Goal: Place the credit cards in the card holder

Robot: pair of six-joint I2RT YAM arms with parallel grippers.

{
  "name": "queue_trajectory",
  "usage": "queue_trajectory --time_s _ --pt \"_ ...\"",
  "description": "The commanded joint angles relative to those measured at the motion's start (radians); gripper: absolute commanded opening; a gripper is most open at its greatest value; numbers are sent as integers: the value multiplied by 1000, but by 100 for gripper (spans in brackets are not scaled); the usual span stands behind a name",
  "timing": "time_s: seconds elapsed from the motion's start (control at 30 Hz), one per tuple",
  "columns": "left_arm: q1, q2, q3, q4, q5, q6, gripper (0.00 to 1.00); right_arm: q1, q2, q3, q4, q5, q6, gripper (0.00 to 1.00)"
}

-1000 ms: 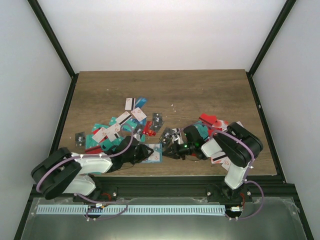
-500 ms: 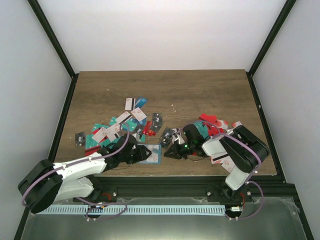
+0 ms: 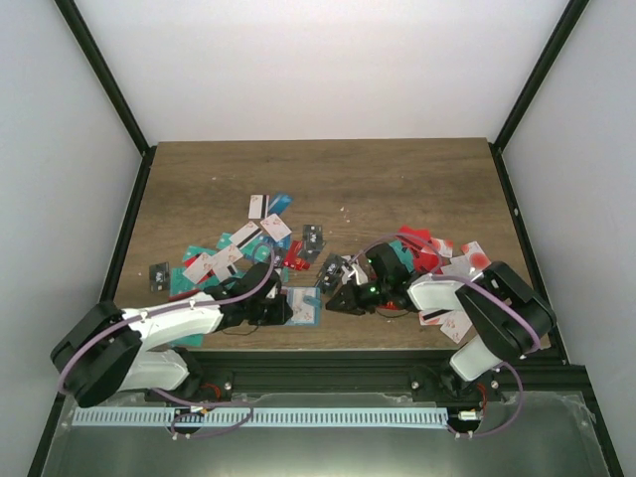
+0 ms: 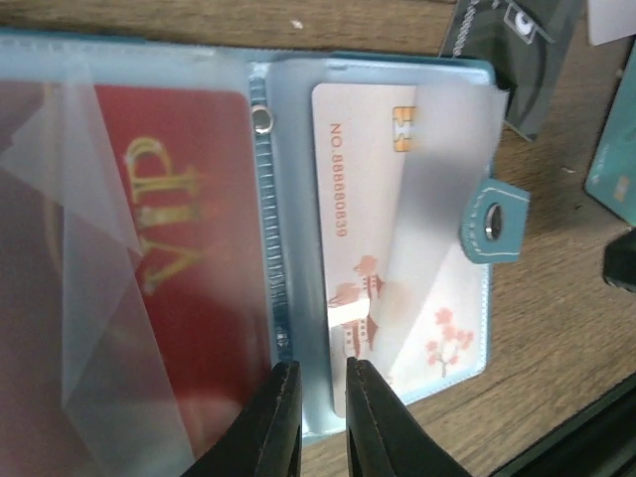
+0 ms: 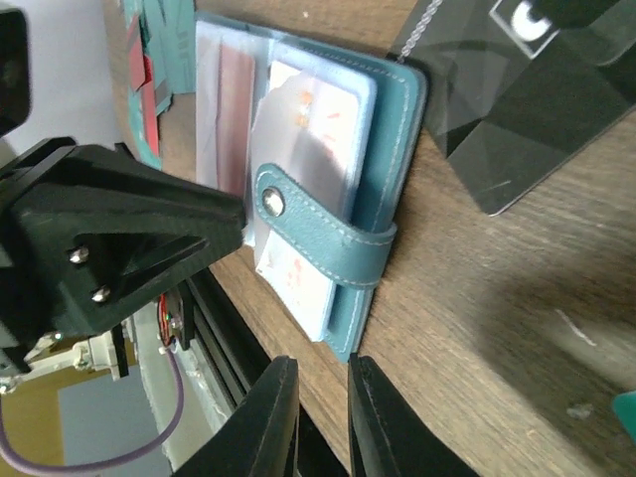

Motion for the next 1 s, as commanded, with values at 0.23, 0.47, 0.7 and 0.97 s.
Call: queue_trajectory --time_s 0.23,0.47,0.7,0.97 --pt "8 105 45 40 44 78 12 57 53 -9 143 -112 40 17" --pt "8 127 50 61 59 83 11 61 120 22 165 -97 62 17" --pt "8 106 58 37 51 90 10 61 161 62 149 -68 53 20" --pt "8 110 38 42 58 118 9 62 172 92 58 0 25 26"
